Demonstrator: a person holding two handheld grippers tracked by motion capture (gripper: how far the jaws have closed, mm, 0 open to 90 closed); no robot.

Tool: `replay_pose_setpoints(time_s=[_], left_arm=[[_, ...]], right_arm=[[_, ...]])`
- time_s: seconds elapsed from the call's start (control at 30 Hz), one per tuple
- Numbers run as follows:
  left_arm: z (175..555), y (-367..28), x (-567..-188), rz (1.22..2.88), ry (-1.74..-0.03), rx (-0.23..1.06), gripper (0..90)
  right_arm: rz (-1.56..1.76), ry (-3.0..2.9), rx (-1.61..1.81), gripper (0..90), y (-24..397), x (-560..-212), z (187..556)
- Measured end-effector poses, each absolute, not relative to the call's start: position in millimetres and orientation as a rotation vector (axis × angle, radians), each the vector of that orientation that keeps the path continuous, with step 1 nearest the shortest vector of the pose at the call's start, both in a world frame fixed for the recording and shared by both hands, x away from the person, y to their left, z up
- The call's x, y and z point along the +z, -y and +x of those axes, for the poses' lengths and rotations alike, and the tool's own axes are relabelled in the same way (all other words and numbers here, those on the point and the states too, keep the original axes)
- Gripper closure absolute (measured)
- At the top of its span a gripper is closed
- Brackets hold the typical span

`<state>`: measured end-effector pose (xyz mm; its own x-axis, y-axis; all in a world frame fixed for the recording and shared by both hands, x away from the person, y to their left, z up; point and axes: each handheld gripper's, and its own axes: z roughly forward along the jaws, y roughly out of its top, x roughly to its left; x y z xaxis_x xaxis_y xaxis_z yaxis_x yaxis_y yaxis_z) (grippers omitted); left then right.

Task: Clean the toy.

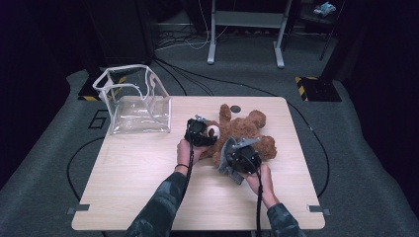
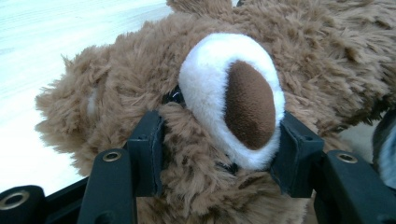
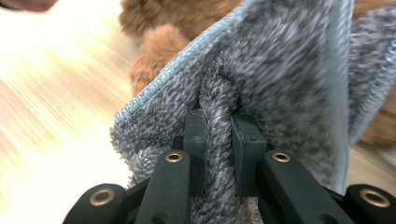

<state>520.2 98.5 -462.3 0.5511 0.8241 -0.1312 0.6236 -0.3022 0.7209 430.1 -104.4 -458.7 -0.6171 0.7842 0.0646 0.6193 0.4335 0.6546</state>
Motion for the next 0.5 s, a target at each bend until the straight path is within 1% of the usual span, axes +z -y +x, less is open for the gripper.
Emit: replay_pose_setpoints(time_s=[0.13, 0.3, 0.4, 0.5], left_arm=[[519.6, -97.5, -462.3, 2.033, -1.17, 0.339, 43.6], [519.6, -98.8, -461.6, 2.051, -1.161, 0.336, 43.6], [519.5, -98.9, -461.9, 2.048, -1.159, 0.338, 43.6], [519.7, -99.4, -461.8, 2.049, -1.157, 0.333, 43.6]], right_arm=[[1.299, -2.314, 1.027, 78.3, 122.6, -434.9, 434.0], [1.318, -2.232, 1.03, 78.1, 114.2, -411.1, 443.3], [1.321, -2.23, 1.026, 77.7, 99.5, -411.0, 452.1], [1.32, -2.271, 0.997, 77.4, 82.1, -422.0, 460.6]])
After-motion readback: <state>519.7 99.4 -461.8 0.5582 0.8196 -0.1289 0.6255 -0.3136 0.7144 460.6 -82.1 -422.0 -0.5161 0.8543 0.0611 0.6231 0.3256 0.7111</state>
